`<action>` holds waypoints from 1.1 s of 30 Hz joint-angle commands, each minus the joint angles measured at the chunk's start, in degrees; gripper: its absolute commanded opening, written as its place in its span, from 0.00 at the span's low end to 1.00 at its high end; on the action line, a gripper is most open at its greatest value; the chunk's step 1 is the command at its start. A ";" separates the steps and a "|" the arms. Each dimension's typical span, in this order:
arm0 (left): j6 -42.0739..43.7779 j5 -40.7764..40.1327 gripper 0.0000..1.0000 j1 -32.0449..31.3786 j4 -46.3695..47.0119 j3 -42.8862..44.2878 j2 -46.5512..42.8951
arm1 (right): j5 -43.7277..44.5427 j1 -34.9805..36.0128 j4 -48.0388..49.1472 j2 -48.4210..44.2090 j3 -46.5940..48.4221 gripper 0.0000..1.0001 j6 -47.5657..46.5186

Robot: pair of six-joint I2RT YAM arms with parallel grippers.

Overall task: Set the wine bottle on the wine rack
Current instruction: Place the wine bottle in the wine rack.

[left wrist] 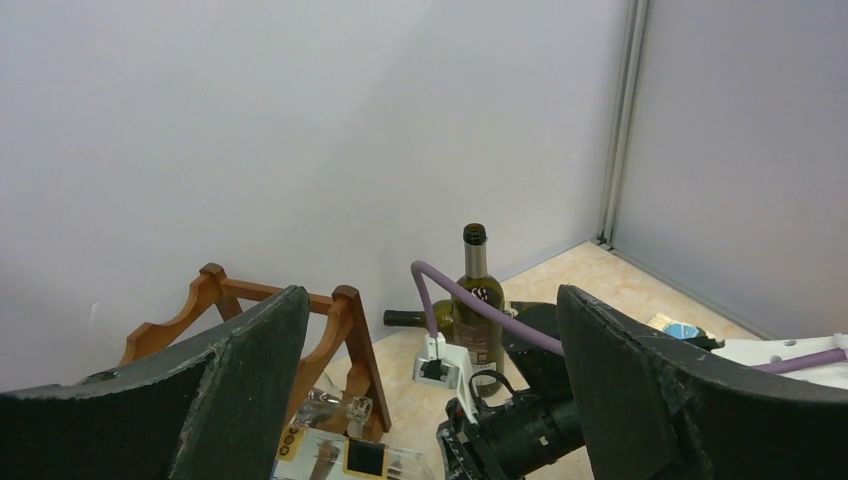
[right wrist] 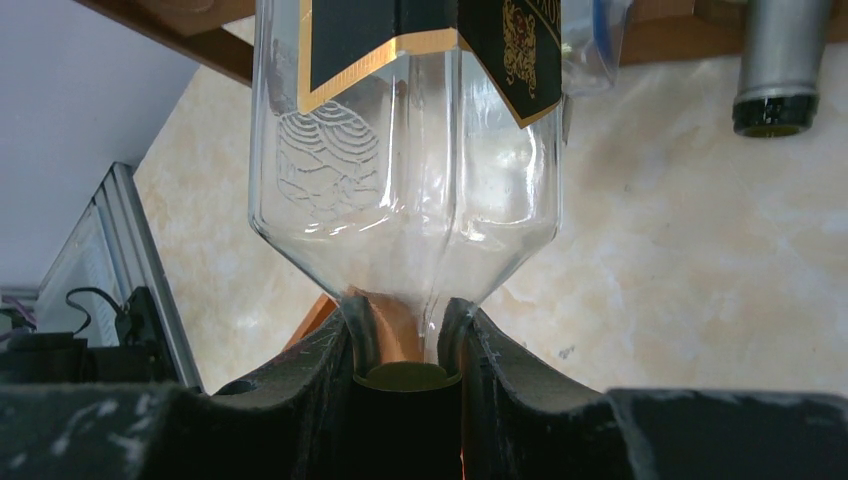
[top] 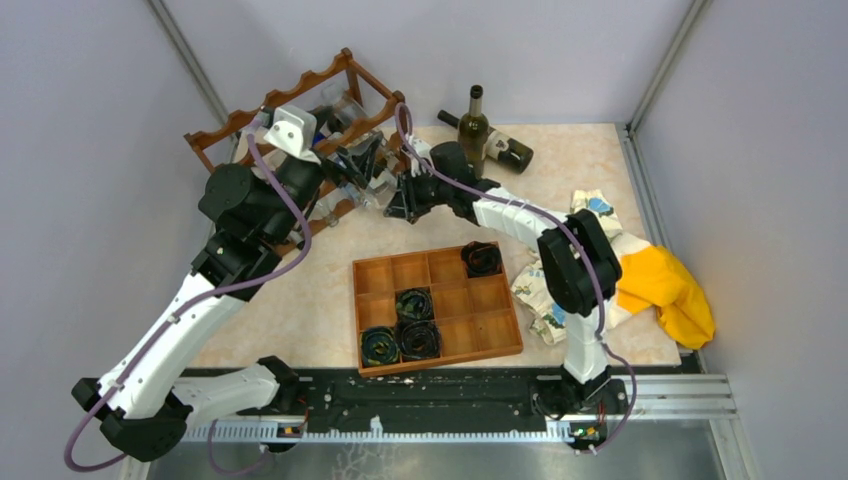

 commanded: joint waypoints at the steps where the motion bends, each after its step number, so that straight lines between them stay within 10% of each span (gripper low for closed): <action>1: 1.05 0.12 0.99 0.19 3.65 -1.20 -1.31 | -1.06 1.17 10.92 0.21 9.30 0.00 -1.28; 33: -1.59 -10.38 0.99 0.20 6.35 3.90 2.97 | 8.46 2.17 0.72 13.71 33.78 0.00 -0.41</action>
